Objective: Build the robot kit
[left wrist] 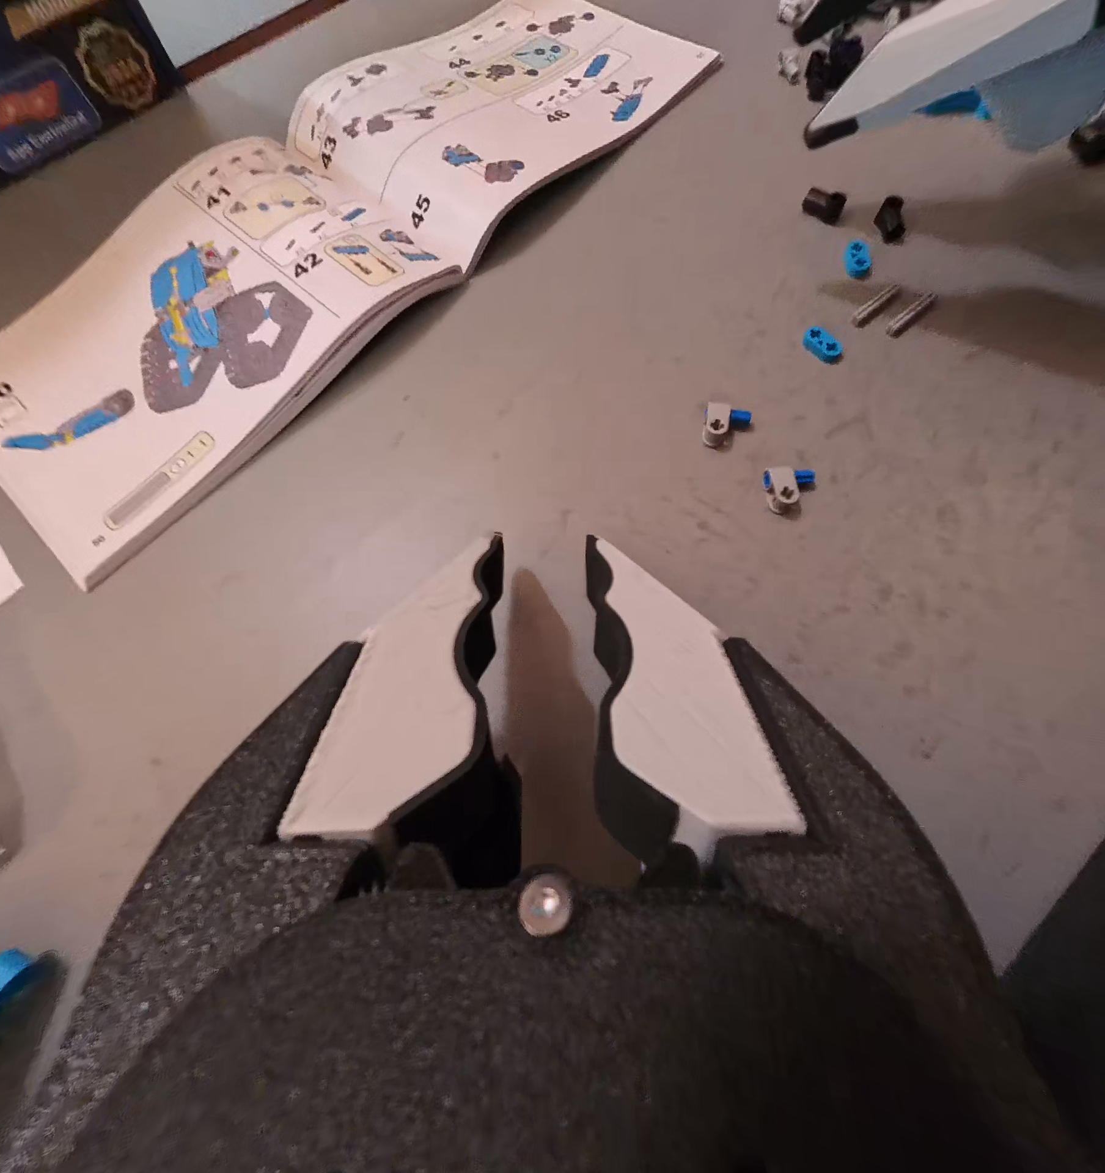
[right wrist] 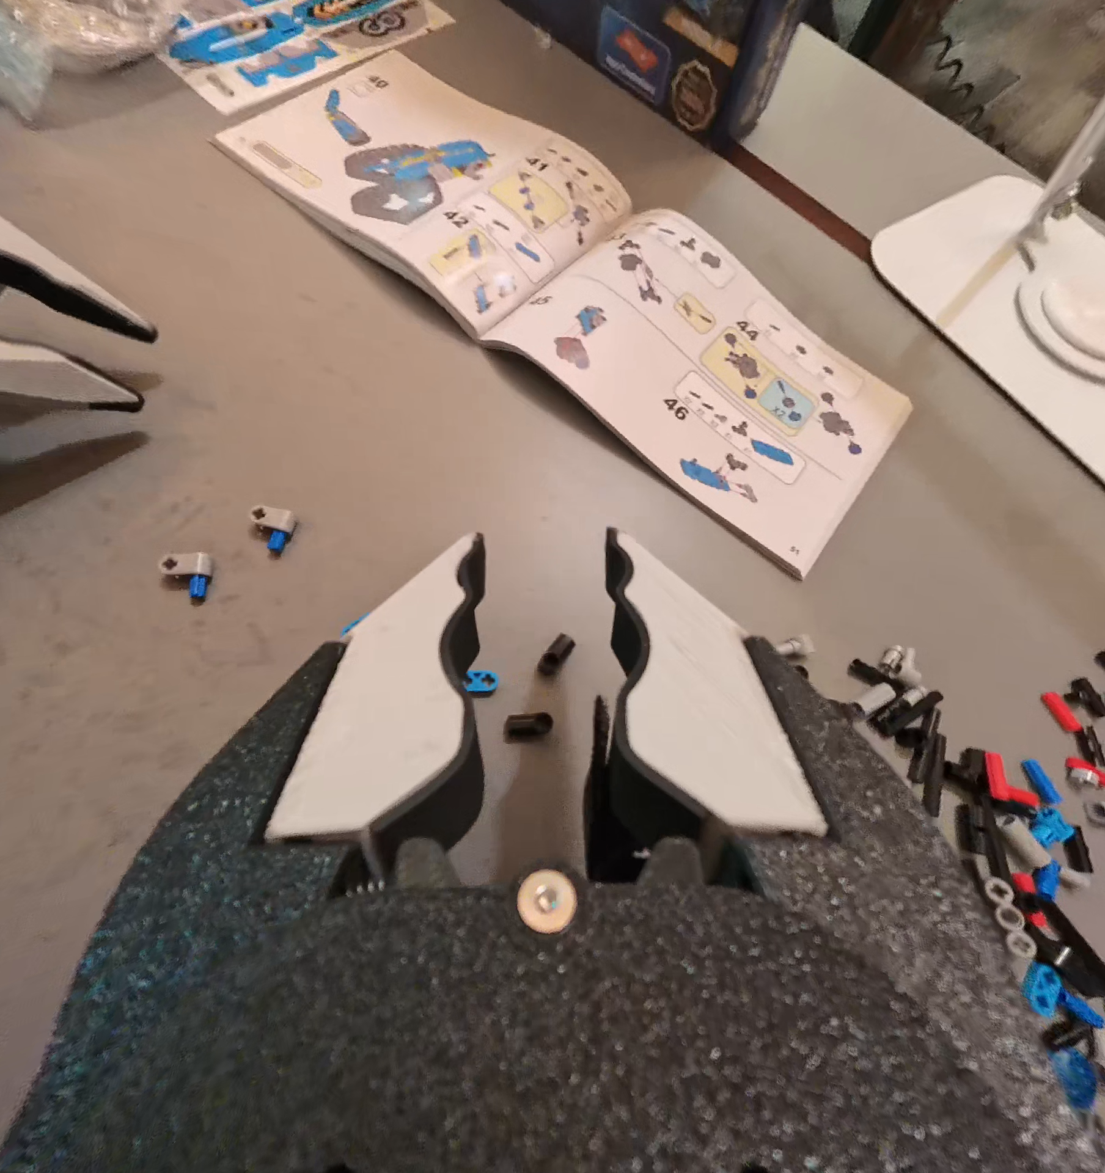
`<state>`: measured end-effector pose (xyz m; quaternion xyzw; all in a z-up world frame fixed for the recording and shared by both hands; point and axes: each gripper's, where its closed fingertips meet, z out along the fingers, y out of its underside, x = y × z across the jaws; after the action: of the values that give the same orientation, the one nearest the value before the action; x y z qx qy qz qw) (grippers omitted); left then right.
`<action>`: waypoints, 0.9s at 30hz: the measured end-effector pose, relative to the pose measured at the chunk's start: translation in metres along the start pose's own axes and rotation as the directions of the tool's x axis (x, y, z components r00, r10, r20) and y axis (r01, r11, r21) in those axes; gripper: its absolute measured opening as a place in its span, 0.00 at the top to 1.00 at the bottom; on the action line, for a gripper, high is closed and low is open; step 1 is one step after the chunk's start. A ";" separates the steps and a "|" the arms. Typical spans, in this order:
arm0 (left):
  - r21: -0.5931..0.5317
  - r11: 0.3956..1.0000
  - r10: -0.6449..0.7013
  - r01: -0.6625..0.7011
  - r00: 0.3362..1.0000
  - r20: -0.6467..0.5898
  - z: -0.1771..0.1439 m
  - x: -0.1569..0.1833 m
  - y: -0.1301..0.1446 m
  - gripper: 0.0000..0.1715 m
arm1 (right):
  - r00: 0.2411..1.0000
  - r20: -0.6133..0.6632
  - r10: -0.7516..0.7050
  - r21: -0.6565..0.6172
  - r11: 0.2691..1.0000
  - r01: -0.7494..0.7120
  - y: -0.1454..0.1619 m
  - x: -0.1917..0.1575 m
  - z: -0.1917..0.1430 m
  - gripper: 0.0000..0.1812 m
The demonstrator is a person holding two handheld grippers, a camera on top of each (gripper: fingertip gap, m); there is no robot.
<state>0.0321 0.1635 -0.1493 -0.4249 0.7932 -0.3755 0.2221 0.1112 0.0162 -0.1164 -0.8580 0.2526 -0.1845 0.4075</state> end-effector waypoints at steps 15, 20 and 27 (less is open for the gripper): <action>-0.031 0.999 -0.019 0.017 0.996 -0.087 0.005 0.007 0.002 0.84 | 0.990 0.102 0.100 0.154 0.981 -0.115 -0.017 0.000 -0.007 0.71; -0.035 0.999 0.000 -0.003 0.997 -0.082 0.005 0.008 0.003 0.84 | 0.982 0.143 0.126 0.139 0.979 -0.146 -0.015 -0.003 -0.006 0.72; -0.040 0.999 -0.012 0.009 0.996 -0.088 0.006 0.008 0.003 0.84 | 0.992 0.119 0.047 0.120 0.991 -0.061 -0.012 -0.009 -0.003 0.74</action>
<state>0.0298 0.1556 -0.1556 -0.4163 0.8073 -0.3792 0.1767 0.1055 0.0260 -0.1065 -0.8332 0.2398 -0.1383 0.4786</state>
